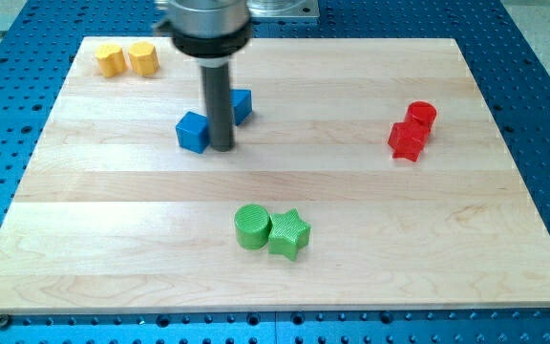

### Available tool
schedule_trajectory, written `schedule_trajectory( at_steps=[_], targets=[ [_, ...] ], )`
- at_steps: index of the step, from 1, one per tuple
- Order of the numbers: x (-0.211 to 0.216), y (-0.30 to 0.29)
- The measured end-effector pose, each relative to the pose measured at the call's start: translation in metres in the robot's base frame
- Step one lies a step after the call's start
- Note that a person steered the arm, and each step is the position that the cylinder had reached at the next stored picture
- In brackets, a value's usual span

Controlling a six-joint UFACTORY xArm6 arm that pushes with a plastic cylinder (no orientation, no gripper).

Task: Move the blue triangle to the top center of the board

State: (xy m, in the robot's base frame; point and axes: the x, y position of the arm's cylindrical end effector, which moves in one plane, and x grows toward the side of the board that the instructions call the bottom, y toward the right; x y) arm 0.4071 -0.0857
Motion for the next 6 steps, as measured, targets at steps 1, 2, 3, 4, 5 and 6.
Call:
schedule_trajectory(
  at_steps=[1, 2, 3, 4, 5, 6],
  targets=[
    [-0.034, 0.003],
    [-0.058, 0.059],
    [-0.034, 0.070],
    [-0.056, 0.079],
    [-0.100, 0.083],
    [-0.131, 0.082]
  ],
)
